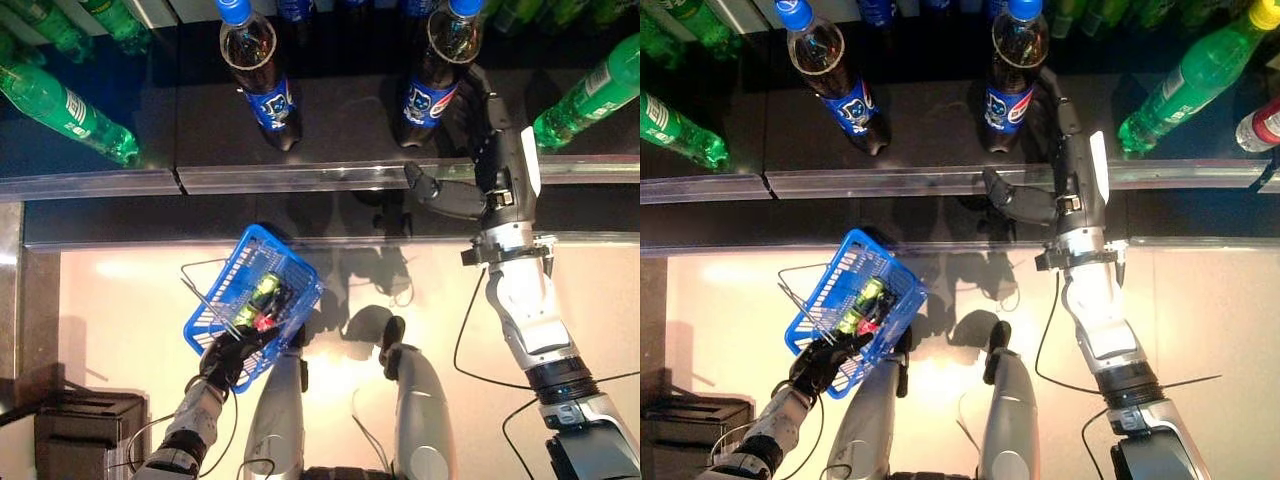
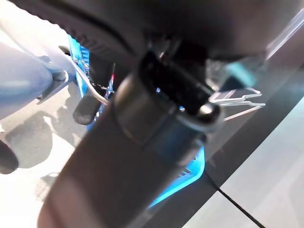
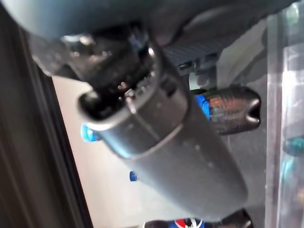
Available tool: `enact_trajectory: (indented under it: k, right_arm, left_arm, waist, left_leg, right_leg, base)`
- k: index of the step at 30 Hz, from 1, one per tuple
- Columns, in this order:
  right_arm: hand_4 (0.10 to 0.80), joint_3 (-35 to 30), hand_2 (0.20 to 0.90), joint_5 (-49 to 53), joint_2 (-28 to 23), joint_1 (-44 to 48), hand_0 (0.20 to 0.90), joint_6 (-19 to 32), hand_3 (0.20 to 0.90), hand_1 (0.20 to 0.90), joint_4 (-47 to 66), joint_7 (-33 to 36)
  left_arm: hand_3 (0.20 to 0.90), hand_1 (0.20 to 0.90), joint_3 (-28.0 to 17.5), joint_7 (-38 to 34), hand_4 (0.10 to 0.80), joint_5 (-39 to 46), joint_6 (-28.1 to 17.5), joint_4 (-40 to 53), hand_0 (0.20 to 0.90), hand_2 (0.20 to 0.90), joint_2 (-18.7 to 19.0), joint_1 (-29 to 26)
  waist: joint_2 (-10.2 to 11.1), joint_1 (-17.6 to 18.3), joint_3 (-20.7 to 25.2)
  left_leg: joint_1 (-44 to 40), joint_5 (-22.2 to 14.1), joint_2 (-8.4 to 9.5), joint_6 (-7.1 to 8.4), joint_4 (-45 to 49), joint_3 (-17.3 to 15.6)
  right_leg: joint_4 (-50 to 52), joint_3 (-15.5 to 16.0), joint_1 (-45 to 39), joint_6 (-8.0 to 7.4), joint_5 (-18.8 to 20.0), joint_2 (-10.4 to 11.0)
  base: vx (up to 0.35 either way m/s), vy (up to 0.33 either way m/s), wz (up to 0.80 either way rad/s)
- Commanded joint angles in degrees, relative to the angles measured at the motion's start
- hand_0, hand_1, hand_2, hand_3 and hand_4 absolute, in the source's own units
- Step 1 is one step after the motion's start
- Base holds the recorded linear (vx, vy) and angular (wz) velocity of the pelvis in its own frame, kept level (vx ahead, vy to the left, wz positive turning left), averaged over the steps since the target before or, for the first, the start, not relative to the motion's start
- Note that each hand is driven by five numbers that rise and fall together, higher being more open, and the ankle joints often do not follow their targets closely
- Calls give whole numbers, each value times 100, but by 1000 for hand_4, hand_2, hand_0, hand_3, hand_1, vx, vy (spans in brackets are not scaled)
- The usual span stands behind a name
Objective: Pick up the drink and place into the basket.
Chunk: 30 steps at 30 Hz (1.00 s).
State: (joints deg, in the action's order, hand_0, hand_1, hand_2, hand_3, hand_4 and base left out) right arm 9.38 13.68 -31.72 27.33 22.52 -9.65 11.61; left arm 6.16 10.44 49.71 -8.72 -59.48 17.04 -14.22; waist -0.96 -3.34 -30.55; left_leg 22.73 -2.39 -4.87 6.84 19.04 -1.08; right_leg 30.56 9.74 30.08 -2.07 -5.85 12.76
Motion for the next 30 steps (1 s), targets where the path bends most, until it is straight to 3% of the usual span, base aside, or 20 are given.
enact_trajectory:
  k: [1, 30]
  right_arm:
    - [800, -395, 900, 287, -329, 822, 900, 473, 900, 900, 315, 160]
    - [800, 211, 900, 1148, -802, 2825, 900, -32, 900, 900, -1842, 147]
  left_arm:
    - [200, 300, 207, 252, 100, 80, -220, 582, 300, 300, 266, 457]
    - [200, 300, 655, 259, 100, 78, -10, 748, 300, 300, 394, 401]
  waist:
    - [-46, -112, 172]
    - [-217, -576, 185]
  left_leg:
    - [2, -99, -41, -312, 319, -52]
    - [-272, 15, 39, -316, 25, 93]
  right_leg:
    - [-654, 147, -614, -435, 346, 360]
    - [-943, 465, -1041, -434, 411, 446]
  base:
    - [6, -23, 4]
    - [1, -3, 4]
